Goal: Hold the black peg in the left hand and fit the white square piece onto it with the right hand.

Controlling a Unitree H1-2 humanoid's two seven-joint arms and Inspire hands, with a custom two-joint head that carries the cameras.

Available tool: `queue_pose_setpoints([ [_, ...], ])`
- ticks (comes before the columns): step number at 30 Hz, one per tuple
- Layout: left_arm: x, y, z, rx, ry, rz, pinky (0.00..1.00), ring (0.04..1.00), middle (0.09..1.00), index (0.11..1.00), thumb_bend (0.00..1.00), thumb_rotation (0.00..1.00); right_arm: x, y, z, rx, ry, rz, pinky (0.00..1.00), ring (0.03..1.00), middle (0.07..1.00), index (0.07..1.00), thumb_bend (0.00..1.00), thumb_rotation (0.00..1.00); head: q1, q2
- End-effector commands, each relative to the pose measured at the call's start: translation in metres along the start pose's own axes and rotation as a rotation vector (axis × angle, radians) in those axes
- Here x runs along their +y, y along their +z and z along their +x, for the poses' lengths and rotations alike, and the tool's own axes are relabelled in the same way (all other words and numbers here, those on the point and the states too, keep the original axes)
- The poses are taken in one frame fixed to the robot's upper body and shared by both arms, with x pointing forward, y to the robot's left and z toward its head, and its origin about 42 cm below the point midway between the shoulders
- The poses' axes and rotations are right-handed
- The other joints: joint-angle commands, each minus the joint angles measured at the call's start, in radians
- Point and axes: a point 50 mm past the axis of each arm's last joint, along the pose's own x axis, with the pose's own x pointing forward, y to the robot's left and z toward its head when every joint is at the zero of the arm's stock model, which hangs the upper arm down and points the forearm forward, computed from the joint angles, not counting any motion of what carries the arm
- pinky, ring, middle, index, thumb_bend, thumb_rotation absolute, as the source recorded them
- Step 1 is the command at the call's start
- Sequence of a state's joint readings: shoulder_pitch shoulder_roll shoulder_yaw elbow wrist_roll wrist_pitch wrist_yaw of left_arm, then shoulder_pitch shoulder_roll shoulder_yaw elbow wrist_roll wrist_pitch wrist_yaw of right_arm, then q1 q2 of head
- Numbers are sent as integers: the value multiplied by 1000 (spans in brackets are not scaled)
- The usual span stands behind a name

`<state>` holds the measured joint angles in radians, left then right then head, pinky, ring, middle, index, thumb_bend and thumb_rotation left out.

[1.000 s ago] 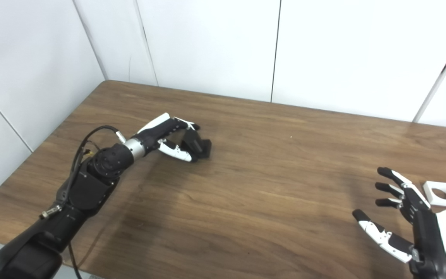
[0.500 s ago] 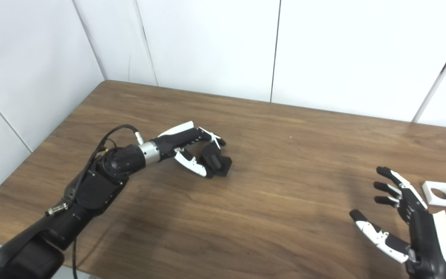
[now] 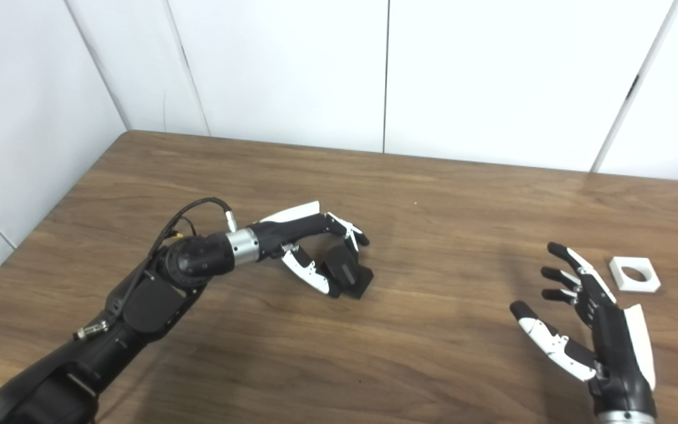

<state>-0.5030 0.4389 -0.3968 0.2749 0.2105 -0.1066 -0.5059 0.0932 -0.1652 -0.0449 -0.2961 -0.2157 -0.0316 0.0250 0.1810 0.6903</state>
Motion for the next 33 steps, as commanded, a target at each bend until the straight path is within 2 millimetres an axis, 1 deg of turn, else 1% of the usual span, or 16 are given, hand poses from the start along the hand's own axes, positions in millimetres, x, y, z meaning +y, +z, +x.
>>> queue_pose_setpoints([
  [1,-38,-13,4,70,-161,-7,859,915,834,485,522,74,-4,10,6,-86,-32,-10,663,781,890,838,567,346,-1,1],
  [4,-48,-14,7,83,-185,-9,851,913,838,486,522,74,-3,10,6,-88,-33,-21,645,777,890,839,564,346,-20,7],
  [6,-53,-15,8,86,-191,-2,857,915,842,486,522,74,-2,10,6,-88,-34,-19,646,780,892,842,573,365,-56,17],
  [7,-56,-15,8,85,-191,10,864,914,844,487,522,74,-1,10,6,-88,-35,-14,648,781,891,842,581,378,-61,18],
  [8,-57,-15,7,85,-192,30,873,915,845,488,522,74,0,10,6,-89,-35,-12,649,781,889,840,586,380,-88,24],
  [9,-58,-15,7,85,-192,44,877,918,847,489,522,76,1,11,6,-90,-36,-11,649,781,887,838,589,383,-94,25],
  [10,-58,-13,6,93,-204,95,878,919,848,490,522,76,2,11,7,-93,-37,-13,648,781,887,838,589,384,-135,31],
  [12,-58,-11,4,106,-232,197,898,933,861,492,522,74,4,11,8,-98,-39,-16,636,773,881,830,610,408,-152,34],
  [14,-59,-11,3,102,-258,306,892,925,859,492,522,76,7,11,9,-102,-37,-24,631,774,883,829,633,444,-203,41],
  [15,-58,-12,2,103,-265,329,898,924,857,492,522,76,8,12,9,-104,-36,-28,627,773,885,830,642,465,-208,42],
  [17,-58,-16,-1,115,-283,357,909,926,855,492,522,76,11,13,10,-113,-38,-32,621,768,885,828,657,486,-247,47],
  [20,-57,-20,-4,120,-303,389,929,922,852,492,522,73,14,14,11,-123,-43,-33,613,764,880,820,680,506,-274,51],
  [25,-54,-22,-7,124,-306,378,938,926,854,492,522,72,16,15,13,-129,-51,-39,614,764,884,823,679,515,-289,53],
  [29,-53,-23,-7,116,-302,391,922,920,851,492,522,73,16,14,13,-124,-59,-35,610,764,883,821,692,520,-298,53],
  [33,-52,-24,-8,110,-303,404,907,919,850,492,522,75,16,15,12,-125,-65,-38,615,770,883,824,696,520,-346,50],
])
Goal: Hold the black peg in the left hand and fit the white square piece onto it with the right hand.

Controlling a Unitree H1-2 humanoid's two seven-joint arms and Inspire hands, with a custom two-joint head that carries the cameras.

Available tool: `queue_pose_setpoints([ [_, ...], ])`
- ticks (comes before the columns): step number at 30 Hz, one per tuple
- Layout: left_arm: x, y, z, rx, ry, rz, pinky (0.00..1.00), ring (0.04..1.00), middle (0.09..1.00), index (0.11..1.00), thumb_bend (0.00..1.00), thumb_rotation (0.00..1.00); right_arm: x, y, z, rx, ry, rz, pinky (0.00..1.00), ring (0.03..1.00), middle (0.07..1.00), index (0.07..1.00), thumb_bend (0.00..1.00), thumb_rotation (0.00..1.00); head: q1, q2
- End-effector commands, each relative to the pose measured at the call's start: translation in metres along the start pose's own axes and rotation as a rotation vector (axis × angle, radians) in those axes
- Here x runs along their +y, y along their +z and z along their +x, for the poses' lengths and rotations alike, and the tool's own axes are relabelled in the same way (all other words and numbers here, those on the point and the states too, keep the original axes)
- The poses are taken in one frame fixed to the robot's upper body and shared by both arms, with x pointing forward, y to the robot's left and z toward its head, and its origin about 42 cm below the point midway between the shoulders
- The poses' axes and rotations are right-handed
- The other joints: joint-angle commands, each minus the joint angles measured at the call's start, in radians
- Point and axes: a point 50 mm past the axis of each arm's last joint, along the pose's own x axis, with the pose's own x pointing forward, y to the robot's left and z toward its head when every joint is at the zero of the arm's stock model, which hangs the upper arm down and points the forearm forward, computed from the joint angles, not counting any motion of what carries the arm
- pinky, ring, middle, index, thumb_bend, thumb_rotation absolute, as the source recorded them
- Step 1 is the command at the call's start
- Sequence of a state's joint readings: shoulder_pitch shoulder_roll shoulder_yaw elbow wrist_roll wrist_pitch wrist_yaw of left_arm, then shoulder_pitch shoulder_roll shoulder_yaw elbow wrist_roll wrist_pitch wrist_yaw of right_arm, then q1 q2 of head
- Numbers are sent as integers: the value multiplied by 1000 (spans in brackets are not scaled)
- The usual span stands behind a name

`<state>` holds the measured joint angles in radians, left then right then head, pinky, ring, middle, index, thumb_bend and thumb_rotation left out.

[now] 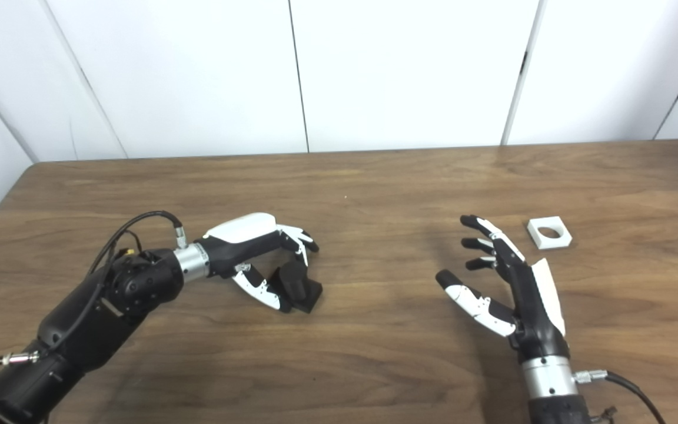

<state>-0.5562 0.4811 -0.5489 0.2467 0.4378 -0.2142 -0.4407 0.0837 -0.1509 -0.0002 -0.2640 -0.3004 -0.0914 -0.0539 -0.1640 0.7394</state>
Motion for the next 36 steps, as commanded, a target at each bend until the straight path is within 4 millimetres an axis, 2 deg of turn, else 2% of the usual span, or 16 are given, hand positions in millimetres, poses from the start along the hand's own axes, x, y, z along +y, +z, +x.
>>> queue_pose_setpoints([
  [1,-60,-22,-17,106,-244,39,909,923,851,492,522,75,1,14,10,-75,-40,17,615,769,883,823,698,518,-7,0],
  [6,-60,-24,-21,103,-249,42,916,929,853,492,522,75,-15,19,15,-81,-48,-25,637,780,883,829,689,475,-36,-3],
  [9,-61,-24,-21,113,-258,35,936,928,860,492,522,73,-34,25,21,-116,-49,-116,720,816,880,831,675,451,-60,-5],
  [13,-64,-26,-22,113,-259,33,924,922,861,492,523,72,-61,36,32,-145,-56,-196,724,810,874,825,689,419,-94,-15],
  [16,-65,-26,-23,104,-254,37,905,916,856,492,523,72,-83,41,42,-160,-42,-348,692,800,875,822,670,390,-114,-17],
  [18,-65,-28,-24,107,-257,34,909,918,860,491,523,71,-92,44,48,-149,-32,-428,770,855,882,820,676,396,-147,-24],
  [23,-69,-34,-30,104,-258,42,891,914,854,492,523,70,-119,51,67,-120,13,-662,661,819,875,807,720,348,-225,-47],
  [26,-70,-38,-35,108,-250,31,898,909,852,491,523,65,-132,52,83,-97,60,-773,650,813,878,803,731,326,-262,-65],
  [32,-67,-44,-44,112,-241,37,893,906,849,491,523,59,-152,57,111,-16,121,-875,702,853,896,805,737,333,-311,-88],
  [36,-65,-45,-47,115,-242,40,876,904,850,491,522,58,-163,58,134,69,175,-922,753,912,952,856,755,421,-324,-96],
])
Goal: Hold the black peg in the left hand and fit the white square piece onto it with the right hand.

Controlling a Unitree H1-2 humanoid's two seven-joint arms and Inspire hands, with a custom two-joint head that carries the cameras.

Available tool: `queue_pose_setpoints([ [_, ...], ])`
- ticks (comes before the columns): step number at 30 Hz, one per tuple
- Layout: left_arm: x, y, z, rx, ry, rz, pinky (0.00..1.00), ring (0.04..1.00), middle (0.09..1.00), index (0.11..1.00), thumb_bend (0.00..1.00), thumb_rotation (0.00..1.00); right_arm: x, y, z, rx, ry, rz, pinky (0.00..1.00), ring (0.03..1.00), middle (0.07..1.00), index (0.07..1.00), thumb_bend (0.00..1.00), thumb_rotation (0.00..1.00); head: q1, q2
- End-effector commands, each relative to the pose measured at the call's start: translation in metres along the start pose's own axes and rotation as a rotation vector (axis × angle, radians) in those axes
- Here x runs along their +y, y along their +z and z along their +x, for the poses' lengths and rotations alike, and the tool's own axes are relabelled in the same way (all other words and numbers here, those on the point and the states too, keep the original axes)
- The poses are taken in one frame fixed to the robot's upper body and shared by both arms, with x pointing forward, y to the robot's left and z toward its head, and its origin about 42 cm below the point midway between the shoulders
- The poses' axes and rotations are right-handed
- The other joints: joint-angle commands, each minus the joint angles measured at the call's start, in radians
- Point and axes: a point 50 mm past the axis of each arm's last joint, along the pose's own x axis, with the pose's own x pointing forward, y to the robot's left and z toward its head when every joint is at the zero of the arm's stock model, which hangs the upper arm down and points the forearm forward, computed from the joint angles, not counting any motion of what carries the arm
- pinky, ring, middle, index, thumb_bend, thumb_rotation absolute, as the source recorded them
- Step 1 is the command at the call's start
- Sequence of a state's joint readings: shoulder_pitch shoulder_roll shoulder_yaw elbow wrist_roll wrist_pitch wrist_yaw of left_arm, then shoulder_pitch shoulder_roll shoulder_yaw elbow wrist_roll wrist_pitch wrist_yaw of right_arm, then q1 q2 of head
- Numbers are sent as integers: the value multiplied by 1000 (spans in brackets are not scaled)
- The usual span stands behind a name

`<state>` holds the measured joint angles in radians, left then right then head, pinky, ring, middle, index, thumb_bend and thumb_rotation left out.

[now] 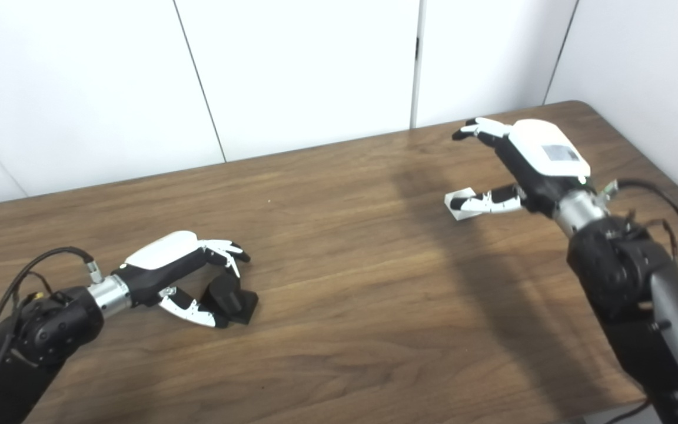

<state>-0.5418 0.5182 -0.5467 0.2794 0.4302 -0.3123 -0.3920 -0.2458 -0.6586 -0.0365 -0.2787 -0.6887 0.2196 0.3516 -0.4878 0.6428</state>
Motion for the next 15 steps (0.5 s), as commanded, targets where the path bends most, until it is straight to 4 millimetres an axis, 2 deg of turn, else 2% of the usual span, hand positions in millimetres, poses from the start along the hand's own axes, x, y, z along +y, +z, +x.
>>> queue_pose_setpoints([
  [1,-61,-29,-36,141,-264,10,871,903,849,491,522,57,-28,-3,19,20,-11,-61,761,925,964,866,761,429,-1,-2],
  [6,-61,-27,-36,133,-256,9,865,899,846,491,522,55,-32,-17,42,67,61,-102,782,942,978,862,782,478,4,-5],
  [10,-61,-25,-35,131,-253,4,855,897,844,491,522,55,-31,-25,57,105,115,-124,816,954,986,858,777,477,12,-3],
  [15,-63,-26,-35,130,-264,18,857,895,841,491,522,56,-27,-38,72,171,74,-121,764,948,1000,855,810,525,19,-4],
])
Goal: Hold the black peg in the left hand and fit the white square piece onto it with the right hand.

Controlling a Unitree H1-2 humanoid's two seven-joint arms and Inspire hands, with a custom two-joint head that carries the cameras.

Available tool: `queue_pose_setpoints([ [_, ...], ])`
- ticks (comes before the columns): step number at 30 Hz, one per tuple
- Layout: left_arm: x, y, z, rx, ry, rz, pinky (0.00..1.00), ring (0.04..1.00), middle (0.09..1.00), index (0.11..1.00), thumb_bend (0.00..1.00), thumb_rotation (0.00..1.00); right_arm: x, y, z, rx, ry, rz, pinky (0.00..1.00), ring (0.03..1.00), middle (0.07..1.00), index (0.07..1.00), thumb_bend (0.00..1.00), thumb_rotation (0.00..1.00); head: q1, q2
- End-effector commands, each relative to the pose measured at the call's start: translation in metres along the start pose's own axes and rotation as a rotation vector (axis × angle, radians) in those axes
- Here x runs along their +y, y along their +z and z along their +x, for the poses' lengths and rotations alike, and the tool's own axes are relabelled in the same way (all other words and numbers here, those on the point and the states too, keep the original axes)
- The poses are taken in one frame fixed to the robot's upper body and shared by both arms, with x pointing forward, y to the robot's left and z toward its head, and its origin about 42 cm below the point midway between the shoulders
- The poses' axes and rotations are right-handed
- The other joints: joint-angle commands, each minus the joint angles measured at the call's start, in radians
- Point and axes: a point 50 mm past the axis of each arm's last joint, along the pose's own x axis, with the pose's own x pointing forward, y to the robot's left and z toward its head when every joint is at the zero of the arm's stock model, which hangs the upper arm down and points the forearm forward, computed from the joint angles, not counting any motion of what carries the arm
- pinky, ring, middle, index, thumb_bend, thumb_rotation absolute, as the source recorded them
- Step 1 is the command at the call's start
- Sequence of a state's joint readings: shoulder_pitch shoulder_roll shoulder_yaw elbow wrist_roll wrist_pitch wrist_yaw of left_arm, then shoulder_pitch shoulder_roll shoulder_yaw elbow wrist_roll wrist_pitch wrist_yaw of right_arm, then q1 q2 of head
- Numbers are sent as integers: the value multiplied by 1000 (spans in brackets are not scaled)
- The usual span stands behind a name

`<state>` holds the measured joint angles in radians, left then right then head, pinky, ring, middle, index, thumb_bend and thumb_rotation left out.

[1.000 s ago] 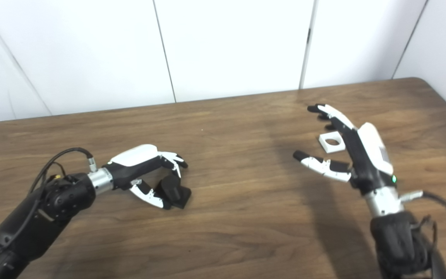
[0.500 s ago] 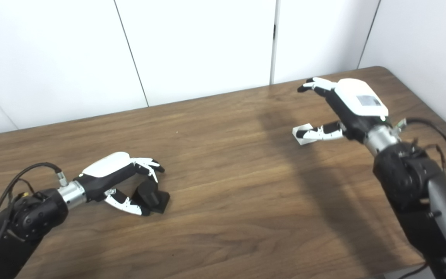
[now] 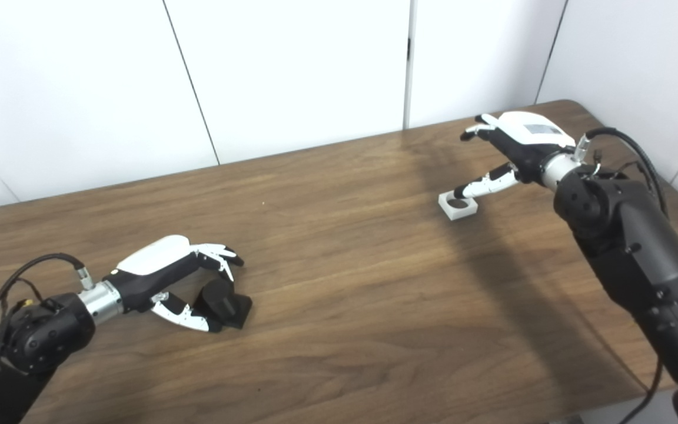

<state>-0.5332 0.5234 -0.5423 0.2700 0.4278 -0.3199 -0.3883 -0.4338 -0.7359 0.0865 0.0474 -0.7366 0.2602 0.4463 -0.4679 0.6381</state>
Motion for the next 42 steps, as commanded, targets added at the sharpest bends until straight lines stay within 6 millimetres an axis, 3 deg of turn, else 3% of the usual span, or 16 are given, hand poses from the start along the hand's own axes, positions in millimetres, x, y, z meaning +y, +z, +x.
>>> queue_pose_setpoints([
  [1,-61,-26,-34,136,-270,18,860,895,842,491,522,56,-32,2,9,14,-128,-7,769,951,1000,860,801,540,-1,0],
  [4,-61,-27,-35,136,-269,18,860,894,840,491,522,56,-30,-1,16,23,-100,17,775,956,1000,864,785,559,4,1],
  [12,-58,-26,-38,155,-268,13,872,894,842,491,522,57,-19,-5,28,-33,66,93,802,962,997,848,806,490,12,2],
  [20,-58,-27,-38,150,-264,-6,884,900,846,491,522,59,4,4,28,-60,95,137,772,940,977,849,808,430,22,6],
  [25,-55,-27,-38,145,-256,-9,880,903,844,491,522,59,15,8,27,-84,137,140,816,957,988,861,795,432,26,10],
  [42,-54,-26,-42,151,-252,-40,862,899,848,491,522,61,33,12,24,-129,199,98,837,956,975,850,812,369,32,24],
])
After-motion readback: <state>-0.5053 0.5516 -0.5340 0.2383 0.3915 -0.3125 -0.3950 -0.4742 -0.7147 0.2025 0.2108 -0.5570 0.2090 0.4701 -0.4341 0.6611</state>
